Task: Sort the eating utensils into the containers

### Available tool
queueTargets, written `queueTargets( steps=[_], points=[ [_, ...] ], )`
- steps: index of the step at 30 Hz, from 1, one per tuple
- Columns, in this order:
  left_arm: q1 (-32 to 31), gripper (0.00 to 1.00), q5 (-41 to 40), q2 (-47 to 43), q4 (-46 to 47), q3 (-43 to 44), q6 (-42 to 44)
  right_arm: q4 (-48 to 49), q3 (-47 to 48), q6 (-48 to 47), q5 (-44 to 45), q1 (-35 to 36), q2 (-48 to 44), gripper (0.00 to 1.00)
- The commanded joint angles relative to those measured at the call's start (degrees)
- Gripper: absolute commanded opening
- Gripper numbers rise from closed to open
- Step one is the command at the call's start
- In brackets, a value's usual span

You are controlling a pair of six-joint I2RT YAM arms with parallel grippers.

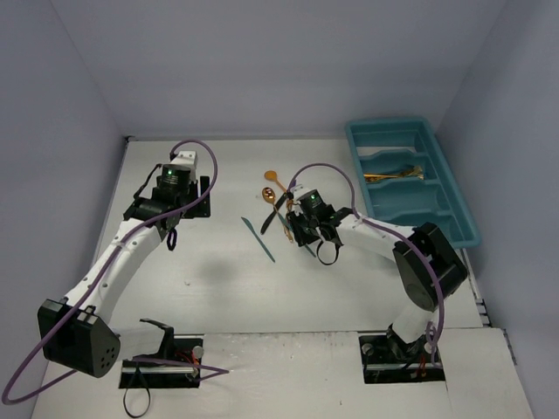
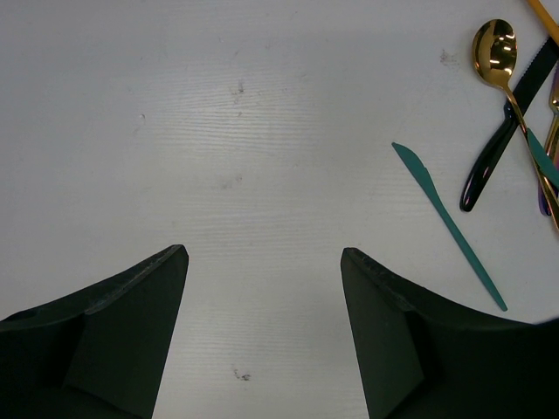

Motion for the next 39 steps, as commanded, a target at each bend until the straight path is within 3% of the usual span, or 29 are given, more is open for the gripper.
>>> queueTargets(
  steps=[1,13,16,22,24,32,39],
  points=[
    [0.45,0.68,0.52,-0.23,2.44,1.27,0.06,1.06,0.62,0.54,3.45,1.22,0.73,0.34],
    [0.36,0.68,0.52,-0.56,2.44,1.27,0.12,1.38,2.8,0.81,5.86,1.55,7.05,0.31],
    [0.36,0.68,0.58,-0.58,2.44,1.3,0.15,1.47,3.99,0.72,5.75,1.55,7.95,0.25],
    [0.36,0.68,0.61,-0.59,2.44,1.27,0.32,1.39,7.32,0.91,6.23,1.45,9.87,0.0],
    [0.36,0.68,0.5,-0.72,2.36,1.29,0.32,1.42,8.44,1.32,6.76,1.23,9.07,0.0],
    [0.36,0.68,0.55,-1.28,2.42,1.36,0.32,0.97,9.02,9.65,15.42,-2.9,-7.06,0.0],
    [0.45,0.68,1.21,-1.97,2.44,1.45,0.24,1.05,3.56,20.31,26.66,-13.73,-22.73,0.0]
  ],
)
